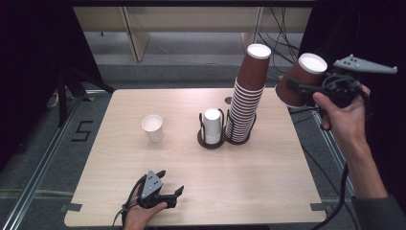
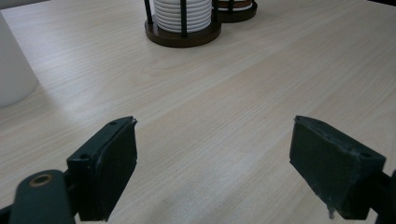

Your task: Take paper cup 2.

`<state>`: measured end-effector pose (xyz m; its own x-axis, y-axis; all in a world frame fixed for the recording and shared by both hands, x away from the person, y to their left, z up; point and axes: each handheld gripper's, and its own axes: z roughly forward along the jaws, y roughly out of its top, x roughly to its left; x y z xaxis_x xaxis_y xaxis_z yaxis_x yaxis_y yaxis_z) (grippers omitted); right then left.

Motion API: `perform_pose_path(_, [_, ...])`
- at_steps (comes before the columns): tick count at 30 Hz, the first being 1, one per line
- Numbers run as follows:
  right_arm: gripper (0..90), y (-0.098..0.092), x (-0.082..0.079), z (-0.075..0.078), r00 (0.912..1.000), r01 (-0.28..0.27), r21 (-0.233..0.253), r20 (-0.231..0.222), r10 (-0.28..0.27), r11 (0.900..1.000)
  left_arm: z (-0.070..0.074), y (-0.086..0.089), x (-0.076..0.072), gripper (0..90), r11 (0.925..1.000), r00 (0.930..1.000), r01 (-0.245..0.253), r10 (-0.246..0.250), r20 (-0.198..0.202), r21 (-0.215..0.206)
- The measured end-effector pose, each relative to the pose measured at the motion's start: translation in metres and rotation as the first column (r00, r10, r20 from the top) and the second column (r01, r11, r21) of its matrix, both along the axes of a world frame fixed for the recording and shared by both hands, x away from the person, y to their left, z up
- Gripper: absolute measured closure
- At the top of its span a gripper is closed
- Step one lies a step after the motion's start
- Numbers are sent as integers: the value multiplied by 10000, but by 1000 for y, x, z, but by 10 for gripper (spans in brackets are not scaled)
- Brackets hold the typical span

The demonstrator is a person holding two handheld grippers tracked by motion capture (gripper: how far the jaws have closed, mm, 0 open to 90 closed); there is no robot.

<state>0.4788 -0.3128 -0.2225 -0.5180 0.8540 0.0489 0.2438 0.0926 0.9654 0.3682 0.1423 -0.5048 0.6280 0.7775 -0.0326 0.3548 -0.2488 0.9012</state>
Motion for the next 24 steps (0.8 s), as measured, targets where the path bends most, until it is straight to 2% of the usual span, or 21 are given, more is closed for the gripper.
perform_pose_path(5, [175,13,-14,-27,9994,-339,-419,50,342,9985,1,1,0,149,10000,10000,-15,16,46,-9])
perform_pose_path(7, [175,20,-19,-38,9987,-504,-312,-34,503,9982,1,1,1,148,9999,9999,27,-26,114,-104])
perform_pose_path(8, [175,23,-21,-43,9979,-655,-408,-48,653,9970,1,1,0,149,10000,10000,1,0,85,-34])
perform_pose_path(9, [175,28,-24,-48,9970,-746,-290,-211,740,9968,1,1,0,148,10000,10000,-12,12,67,-9])
perform_pose_path(11, [175,35,-28,-57,9961,-879,-428,-30,878,9952,0,1,1,149,10000,9999,40,-39,109,-89])
perform_pose_path(12, [175,40,-30,-62,9942,-1055,-237,-244,1049,9941,0,1,1,148,10000,9999,18,-17,136,-84])
perform_pose_path(13, [175,43,-31,-67,9942,-1075,-468,-73,1073,9931,0,1,1,148,10000,9999,36,-34,145,-78])
perform_pose_path(14, [175,49,-34,-72,9925,-1204,-417,-248,1194,9919,0,2,1,148,10000,9999,-25,25,126,-25])
perform_pose_path(16, [175,57,-36,-82,9891,-1472,-672,-114,1467,9868,0,2,1,148,10000,9999,-83,83,145,-40])
perform_pose_path(18, [175,66,-39,-94,9831,-1802,-409,-399,1786,9828,-1,3,2,148,9998,9997,-49,53,225,-199])
perform_pose_path(22, [175,81,-41,-118,9717,-2281,-247,-689,2260,9733,-1,4,3,148,9998,9996,-135,138,236,-128])
perform_pose_path(23, [175,85,-40,-125,9669,-2442,-48,-776,2431,9697,-1,4,3,148,9998,9996,-134,137,238,-126])
perform_pose_path(24, [175,87,-40,-130,9674,-2427,-205,-801,2404,9699,-1,4,3,148,9998,9996,-116,120,268,-153])
